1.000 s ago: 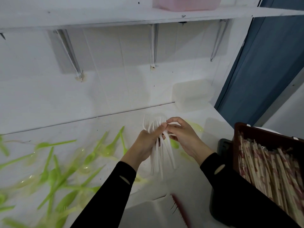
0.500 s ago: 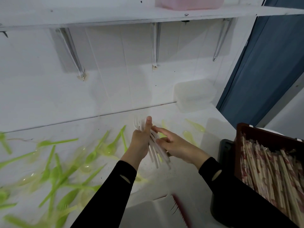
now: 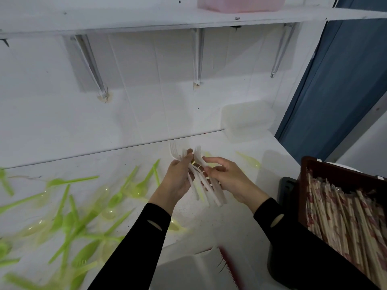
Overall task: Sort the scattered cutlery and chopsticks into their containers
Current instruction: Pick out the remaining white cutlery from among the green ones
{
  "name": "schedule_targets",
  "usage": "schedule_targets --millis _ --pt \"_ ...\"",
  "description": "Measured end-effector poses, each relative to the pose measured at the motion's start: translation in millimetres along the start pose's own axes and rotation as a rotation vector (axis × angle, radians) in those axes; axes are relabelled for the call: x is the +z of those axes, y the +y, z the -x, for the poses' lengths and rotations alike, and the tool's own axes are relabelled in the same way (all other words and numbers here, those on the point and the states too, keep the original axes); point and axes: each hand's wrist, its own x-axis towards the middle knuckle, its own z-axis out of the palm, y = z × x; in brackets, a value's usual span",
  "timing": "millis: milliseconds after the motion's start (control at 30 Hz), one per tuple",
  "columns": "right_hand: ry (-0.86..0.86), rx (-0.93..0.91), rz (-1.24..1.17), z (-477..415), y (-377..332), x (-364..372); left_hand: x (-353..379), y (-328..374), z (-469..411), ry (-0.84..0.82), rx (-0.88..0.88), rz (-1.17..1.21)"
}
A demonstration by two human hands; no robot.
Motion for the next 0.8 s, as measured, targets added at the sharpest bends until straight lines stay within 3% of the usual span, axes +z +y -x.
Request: schedule_targets --millis 200,433,600,800 --pt "-0.015 0.005 -0.069 4 -4 -2 -3 -2 -2 0.024 0.044 -0.040" --pt "-0.195 -0.006 0.023 12 -6 2 -4 -6 -5 0.057 0.043 -0.066" --pt "-0.172 -0.042 0.061 11 -6 5 -7 -6 -9 0.148 0.090 -0.032" --pt "-0.270 -0.028 0.028 15 -8 6 -1 -10 -9 0.104 0.080 -0.049"
